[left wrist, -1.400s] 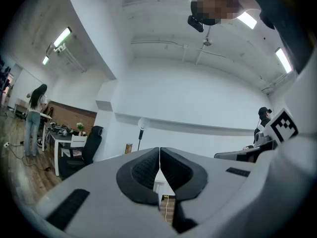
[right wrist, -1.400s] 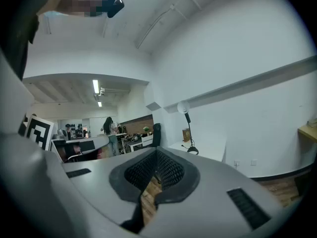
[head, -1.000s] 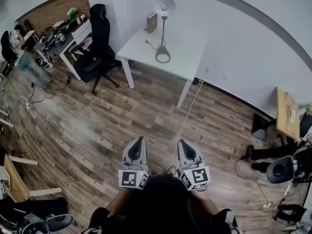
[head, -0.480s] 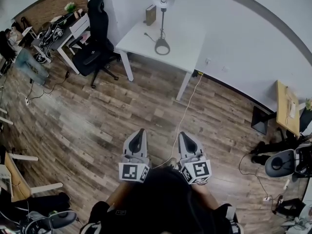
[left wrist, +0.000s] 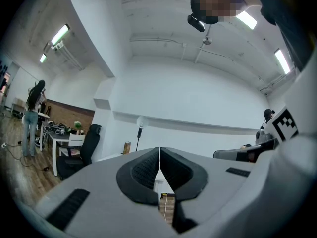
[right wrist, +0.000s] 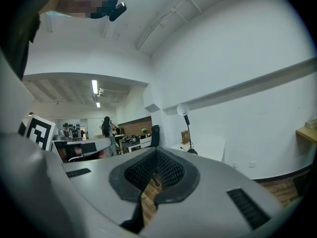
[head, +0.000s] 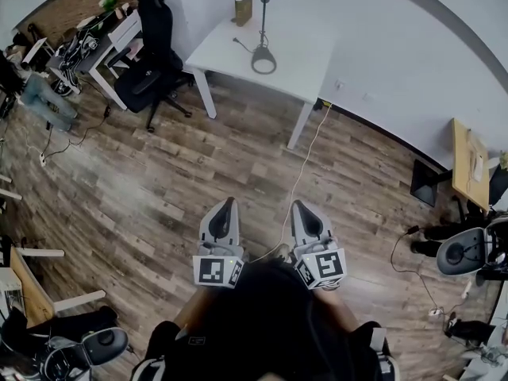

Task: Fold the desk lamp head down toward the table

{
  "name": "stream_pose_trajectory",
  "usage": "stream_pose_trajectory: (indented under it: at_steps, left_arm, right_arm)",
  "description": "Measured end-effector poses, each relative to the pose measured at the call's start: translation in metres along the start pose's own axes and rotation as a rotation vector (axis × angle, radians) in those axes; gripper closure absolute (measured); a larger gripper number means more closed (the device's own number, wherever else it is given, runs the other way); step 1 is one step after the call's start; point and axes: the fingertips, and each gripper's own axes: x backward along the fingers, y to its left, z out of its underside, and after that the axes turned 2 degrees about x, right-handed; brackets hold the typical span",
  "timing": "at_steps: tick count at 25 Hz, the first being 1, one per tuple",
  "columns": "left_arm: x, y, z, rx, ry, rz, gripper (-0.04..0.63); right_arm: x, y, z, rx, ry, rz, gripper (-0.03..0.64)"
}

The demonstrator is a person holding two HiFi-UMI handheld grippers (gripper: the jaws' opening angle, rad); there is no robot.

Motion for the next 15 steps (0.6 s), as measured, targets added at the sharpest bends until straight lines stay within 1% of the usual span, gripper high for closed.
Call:
stream_pose_trajectory:
  at_steps: [4,10,11,13,15]
  left_arm:
    - [0.000,0.010,-0.001,-0.003,-0.006,-0.007,0.563]
    - [0.002,0.037,0.001,0.027,-0.002,-0.007,0.558]
    - [0.004,0.041,0.002,0.034,0.000,-0.002,0.542]
    - [0.007,0.051,0.005,0.044,0.009,0.010,0.486]
    - [0.010,0.062,0.008,0.046,0.017,0.017,0.478]
  right_arm:
    - [-0.007,0.004,0.001,0.014,0.009,0.020,0.603]
    - [-0.020,0.013,0.006,0.008,0.024,0.048,0.538]
    - [-0.022,0.016,0.007,0.009,0.027,0.053,0.530]
    - [-0.027,0.023,0.010,0.012,0.033,0.064,0.514]
    - [-0.033,0.030,0.012,0.018,0.036,0.074,0.509]
